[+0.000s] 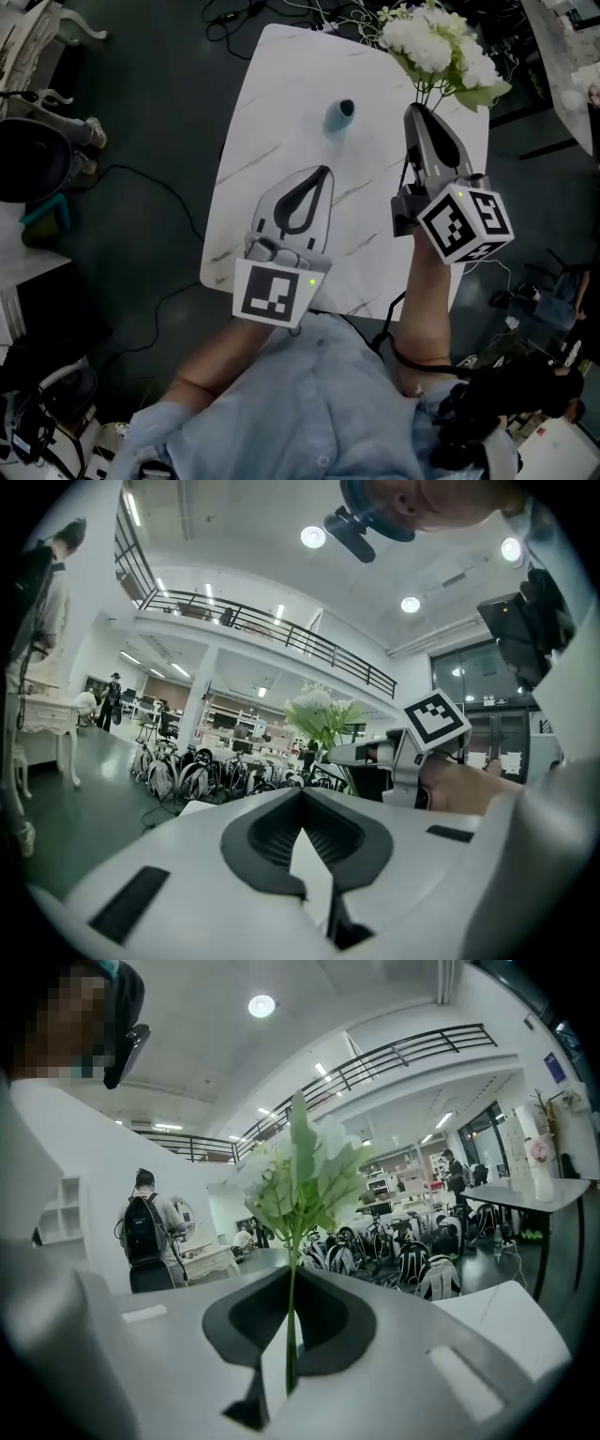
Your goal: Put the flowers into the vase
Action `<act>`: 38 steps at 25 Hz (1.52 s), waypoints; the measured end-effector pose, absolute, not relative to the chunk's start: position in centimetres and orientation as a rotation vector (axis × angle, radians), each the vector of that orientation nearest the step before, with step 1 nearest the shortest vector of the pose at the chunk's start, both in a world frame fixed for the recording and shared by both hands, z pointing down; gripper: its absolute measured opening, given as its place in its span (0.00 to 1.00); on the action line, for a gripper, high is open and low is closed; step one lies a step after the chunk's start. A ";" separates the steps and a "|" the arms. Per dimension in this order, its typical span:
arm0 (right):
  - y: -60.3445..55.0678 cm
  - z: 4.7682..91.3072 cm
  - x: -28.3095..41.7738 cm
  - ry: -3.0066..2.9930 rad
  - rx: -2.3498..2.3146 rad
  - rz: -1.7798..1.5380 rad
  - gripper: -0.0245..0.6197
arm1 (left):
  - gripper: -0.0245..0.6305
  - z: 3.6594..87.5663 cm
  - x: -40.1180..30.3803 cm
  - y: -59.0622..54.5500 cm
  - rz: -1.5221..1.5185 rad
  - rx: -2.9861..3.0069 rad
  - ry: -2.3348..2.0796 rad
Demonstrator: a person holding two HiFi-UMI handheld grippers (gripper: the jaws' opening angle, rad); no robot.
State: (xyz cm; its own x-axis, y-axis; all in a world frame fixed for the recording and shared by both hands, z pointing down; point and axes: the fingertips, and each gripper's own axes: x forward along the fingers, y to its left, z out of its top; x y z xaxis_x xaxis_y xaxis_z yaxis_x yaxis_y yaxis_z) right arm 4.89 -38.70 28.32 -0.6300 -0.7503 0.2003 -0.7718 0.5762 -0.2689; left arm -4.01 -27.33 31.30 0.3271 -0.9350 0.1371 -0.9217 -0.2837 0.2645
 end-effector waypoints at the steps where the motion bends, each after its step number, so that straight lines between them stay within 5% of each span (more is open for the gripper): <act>1: -39.2 28.3 4.6 -2.737 1.314 0.519 0.05 | 0.04 31.5 -4.1 -27.7 -0.063 2.293 -1.666; 38: -46.6 27.5 -2.0 -3.149 1.173 0.264 0.05 | 0.04 37.5 -10.8 -29.4 -0.058 2.049 -1.789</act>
